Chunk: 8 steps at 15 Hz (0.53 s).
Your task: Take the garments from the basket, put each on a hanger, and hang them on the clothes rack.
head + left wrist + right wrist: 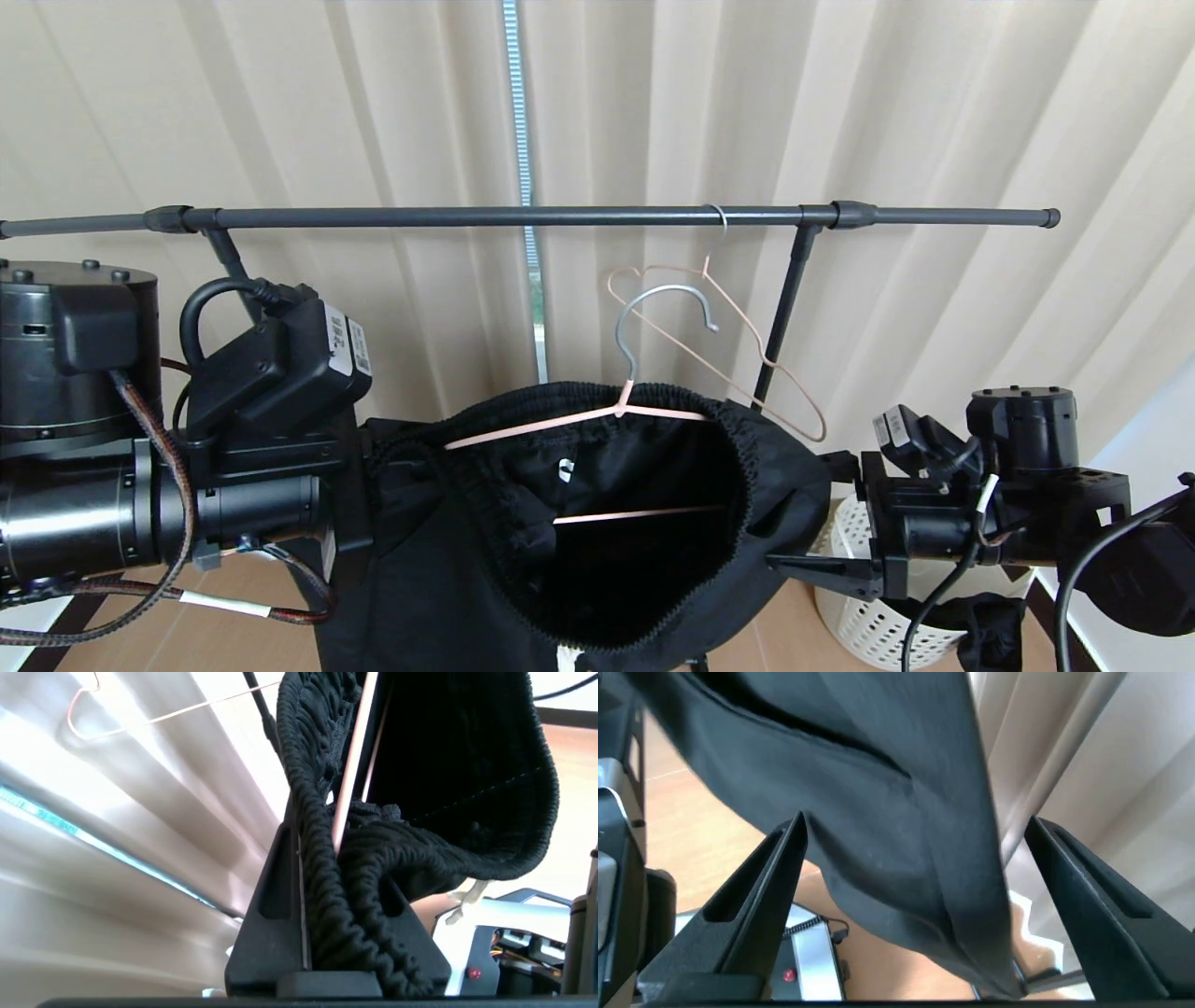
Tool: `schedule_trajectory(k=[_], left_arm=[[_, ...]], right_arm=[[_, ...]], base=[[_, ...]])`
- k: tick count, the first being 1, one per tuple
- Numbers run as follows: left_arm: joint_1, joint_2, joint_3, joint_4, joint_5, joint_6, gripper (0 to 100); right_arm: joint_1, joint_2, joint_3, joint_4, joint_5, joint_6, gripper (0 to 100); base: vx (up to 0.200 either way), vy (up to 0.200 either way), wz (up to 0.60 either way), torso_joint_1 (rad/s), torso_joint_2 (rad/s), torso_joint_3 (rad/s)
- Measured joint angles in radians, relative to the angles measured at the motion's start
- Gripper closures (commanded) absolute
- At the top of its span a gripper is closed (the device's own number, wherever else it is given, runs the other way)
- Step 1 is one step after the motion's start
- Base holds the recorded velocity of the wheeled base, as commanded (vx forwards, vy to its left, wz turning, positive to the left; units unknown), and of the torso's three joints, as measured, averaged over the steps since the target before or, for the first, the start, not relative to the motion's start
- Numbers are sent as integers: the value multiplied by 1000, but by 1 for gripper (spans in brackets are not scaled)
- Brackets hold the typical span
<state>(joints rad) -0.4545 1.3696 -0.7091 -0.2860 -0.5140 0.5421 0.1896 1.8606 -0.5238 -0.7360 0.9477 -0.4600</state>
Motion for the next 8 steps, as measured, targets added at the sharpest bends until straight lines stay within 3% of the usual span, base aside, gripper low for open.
schedule_trajectory(k=[5,6,8], left_arm=[[0,-28,3,1,0,-43,100],[0,-33,4,1,0,-50,100],[-1,-42,5,1,-1,-65,100]], right_arm=[[6,31,-7,-29,-27,5,0],[7,33,-7,-30,-33,6,100],[6,35,-8,-36,-38,6,100]], base=[[0,0,0,0,0,0],[0,0,0,0,0,0],[0,0,0,0,0,0]])
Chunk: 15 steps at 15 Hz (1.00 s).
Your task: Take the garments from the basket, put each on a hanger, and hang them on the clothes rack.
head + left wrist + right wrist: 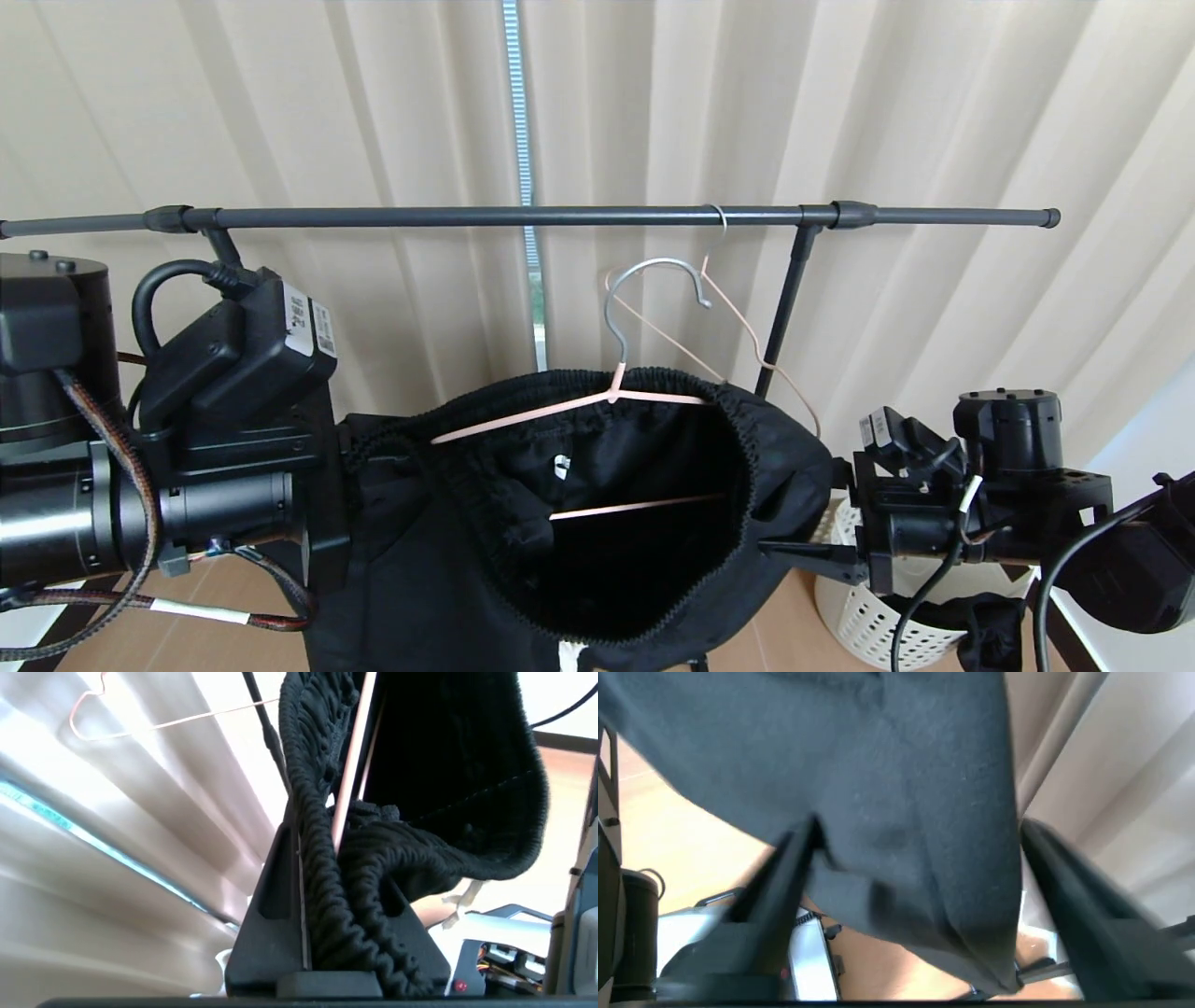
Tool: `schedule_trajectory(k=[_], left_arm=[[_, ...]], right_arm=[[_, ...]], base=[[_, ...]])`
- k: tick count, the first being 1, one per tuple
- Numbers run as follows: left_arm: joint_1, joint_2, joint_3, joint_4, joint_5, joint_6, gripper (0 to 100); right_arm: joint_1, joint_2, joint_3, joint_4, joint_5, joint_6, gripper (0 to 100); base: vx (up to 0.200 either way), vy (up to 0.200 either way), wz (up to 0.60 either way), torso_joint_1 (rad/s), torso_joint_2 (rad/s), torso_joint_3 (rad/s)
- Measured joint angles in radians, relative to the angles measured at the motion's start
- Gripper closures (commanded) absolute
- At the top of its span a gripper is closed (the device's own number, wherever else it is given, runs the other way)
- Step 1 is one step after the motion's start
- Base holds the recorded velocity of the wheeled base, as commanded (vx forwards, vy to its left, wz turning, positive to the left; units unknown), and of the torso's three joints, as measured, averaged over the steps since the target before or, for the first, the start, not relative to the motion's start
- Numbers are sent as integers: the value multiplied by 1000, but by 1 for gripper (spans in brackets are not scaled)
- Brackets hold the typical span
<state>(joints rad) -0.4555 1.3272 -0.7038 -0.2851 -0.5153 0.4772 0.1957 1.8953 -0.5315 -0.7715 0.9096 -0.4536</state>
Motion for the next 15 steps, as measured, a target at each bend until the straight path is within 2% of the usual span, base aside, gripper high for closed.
schedule_trajectory(k=[3,11,15], left_arm=[[0,-17,13,0,1,-9,100],[30,-64,39,2,1,-31,100],[36,-67,40,1,1,-33,100]], right_arm=[[-12,-1,-10,-1,0,2,100],[-120,-14,-50,-1,10,2,100],[-133,-18,-52,4,10,2,100]], base=[[0,0,0,0,0,0],[0,0,0,0,0,0],[0,0,0,0,0,0]])
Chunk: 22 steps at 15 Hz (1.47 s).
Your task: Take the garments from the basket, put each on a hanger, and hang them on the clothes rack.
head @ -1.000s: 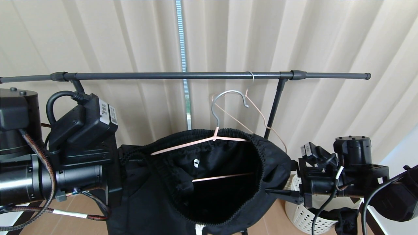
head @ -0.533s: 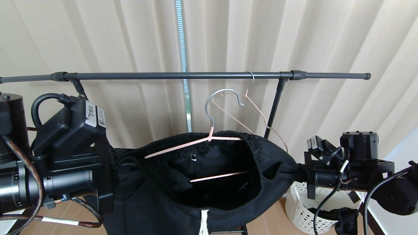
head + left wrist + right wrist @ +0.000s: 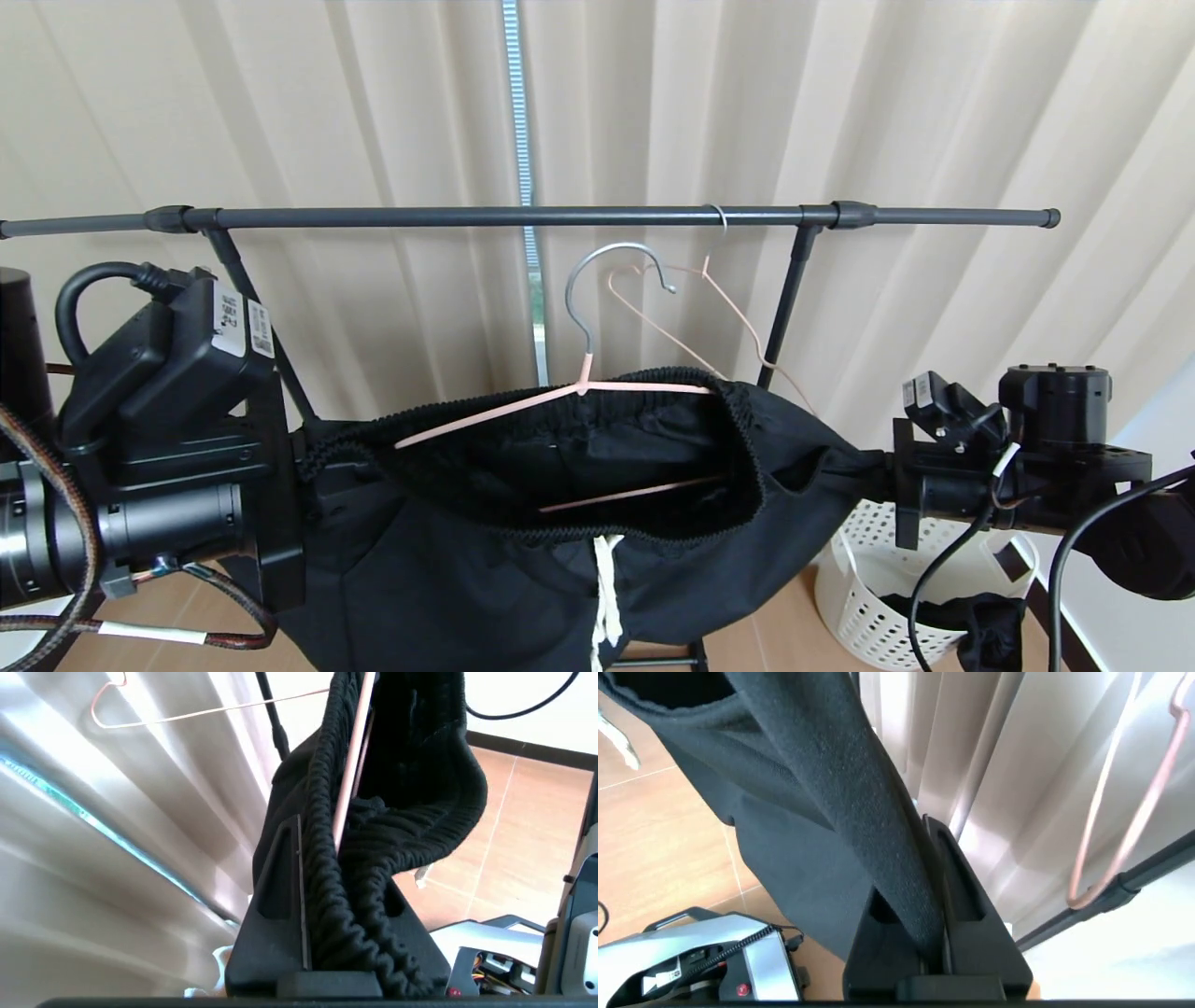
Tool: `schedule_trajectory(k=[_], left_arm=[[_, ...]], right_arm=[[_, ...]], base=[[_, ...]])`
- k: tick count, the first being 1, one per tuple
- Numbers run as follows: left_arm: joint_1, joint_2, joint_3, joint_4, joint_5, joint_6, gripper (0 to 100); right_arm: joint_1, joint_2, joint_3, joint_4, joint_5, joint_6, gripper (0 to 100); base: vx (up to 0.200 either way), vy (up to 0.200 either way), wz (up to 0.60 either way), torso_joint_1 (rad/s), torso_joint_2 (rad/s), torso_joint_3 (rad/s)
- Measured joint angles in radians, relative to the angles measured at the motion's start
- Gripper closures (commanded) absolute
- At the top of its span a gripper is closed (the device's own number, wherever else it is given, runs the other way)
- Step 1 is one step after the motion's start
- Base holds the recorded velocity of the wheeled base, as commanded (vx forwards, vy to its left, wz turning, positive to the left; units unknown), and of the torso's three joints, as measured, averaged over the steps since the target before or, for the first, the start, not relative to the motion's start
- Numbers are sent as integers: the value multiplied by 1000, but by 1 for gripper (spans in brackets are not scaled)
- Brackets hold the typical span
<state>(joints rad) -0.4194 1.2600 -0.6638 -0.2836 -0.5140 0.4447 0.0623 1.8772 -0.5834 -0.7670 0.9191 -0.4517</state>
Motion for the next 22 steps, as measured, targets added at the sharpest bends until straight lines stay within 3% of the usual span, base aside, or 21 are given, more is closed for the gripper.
schedule_trajectory(k=[1,2,9,12,16,18,22], left_arm=[[0,0,0,0,0,-2,100],[0,0,0,0,1,-3,100],[11,-3,1,-1,6,-43,100],[43,-14,19,-1,5,-43,100],[113,-30,46,0,20,-51,100],[133,-29,37,2,64,-92,100],[140,25,-33,2,157,-196,100]], right_arm=[[0,-6,2,4,0,1,100],[2,-11,7,4,-1,1,0],[19,-45,53,-8,-4,-80,0],[20,-62,48,-7,-16,-68,0],[59,-85,22,-10,-188,52,0],[94,-101,5,-11,-269,159,0],[146,-125,-34,-11,-375,258,0]], base=[[0,0,0,0,0,0],[0,0,0,0,0,0],[0,0,0,0,0,0],[0,0,0,0,0,0],[0,0,0,0,0,0],[0,0,0,0,0,0],[0,0,0,0,0,0]])
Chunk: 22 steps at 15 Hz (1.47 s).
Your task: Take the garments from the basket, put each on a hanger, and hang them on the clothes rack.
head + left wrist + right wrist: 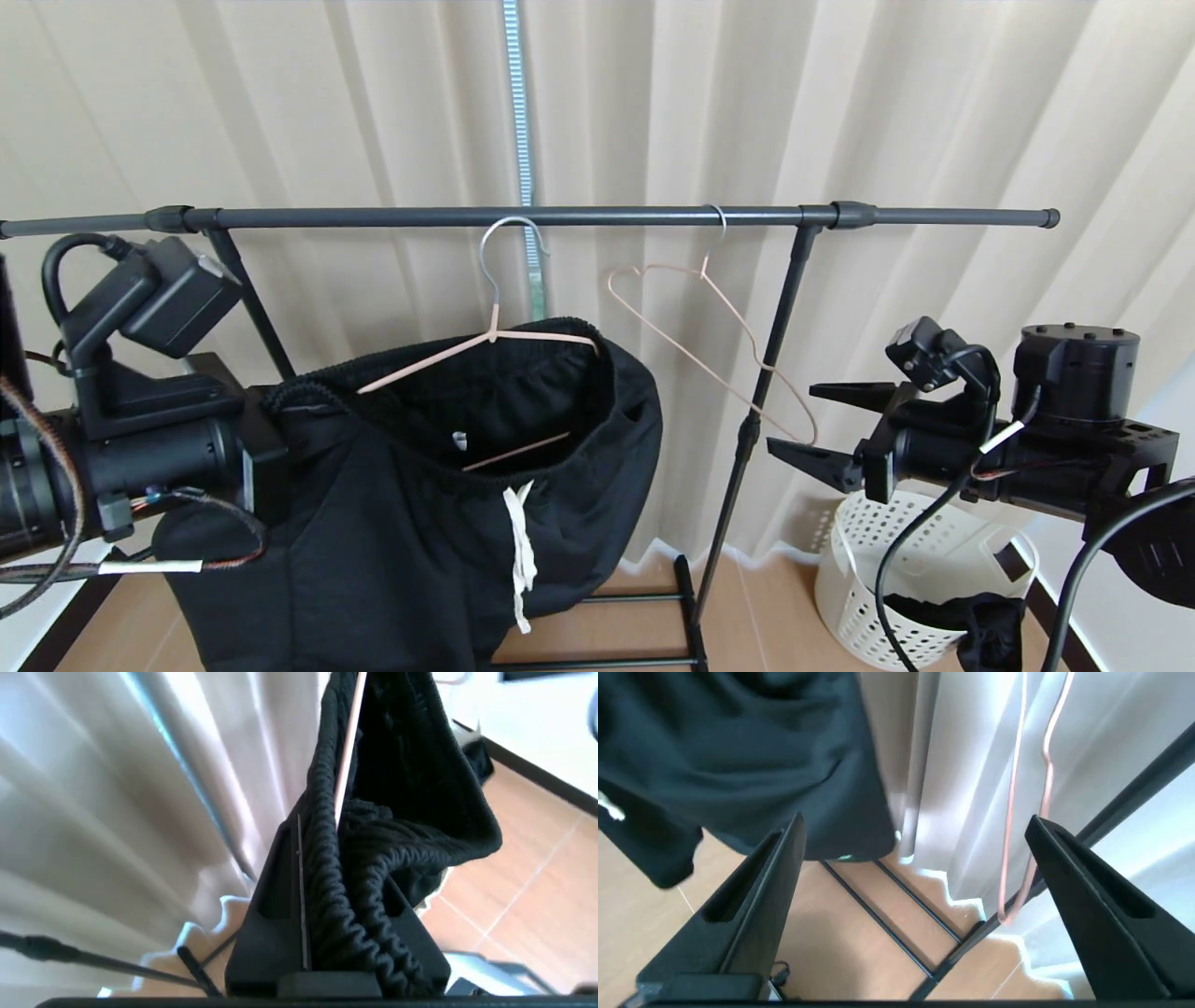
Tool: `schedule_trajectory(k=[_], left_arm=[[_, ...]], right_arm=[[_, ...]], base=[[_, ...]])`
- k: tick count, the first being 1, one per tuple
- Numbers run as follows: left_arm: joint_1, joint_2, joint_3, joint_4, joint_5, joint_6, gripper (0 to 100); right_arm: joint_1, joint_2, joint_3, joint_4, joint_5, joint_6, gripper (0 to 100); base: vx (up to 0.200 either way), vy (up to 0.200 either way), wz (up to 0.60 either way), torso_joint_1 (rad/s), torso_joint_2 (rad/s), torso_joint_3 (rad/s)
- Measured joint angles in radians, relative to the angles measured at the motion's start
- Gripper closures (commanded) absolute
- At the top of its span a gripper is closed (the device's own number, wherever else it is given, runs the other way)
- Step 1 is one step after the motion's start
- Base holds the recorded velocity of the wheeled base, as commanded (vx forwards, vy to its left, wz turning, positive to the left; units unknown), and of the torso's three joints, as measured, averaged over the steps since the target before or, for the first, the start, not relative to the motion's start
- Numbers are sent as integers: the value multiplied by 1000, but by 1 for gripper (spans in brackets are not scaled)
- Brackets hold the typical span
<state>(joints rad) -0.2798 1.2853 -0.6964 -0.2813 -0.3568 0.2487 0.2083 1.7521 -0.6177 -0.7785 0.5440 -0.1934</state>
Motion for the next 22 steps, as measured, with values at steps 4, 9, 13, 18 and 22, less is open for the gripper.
schedule_trajectory(k=[4,9,13,18,22], left_arm=[[-2,120,-102,0,90,-41,100],[-9,255,-234,-3,151,-99,100],[-15,357,-354,-3,194,-165,100],[-16,460,-460,-4,231,-210,100],[-16,511,-504,-4,234,-248,100]], right_arm=[[9,-5,-21,0,-6,39,0],[9,-4,-25,-1,-6,39,0],[9,-1,-25,0,-5,39,0],[9,3,-24,0,-5,39,0],[9,6,-23,0,-5,39,0]], base=[[0,0,0,0,0,0],[0,0,0,0,0,0],[0,0,0,0,0,0],[0,0,0,0,0,0],[0,0,0,0,0,0]])
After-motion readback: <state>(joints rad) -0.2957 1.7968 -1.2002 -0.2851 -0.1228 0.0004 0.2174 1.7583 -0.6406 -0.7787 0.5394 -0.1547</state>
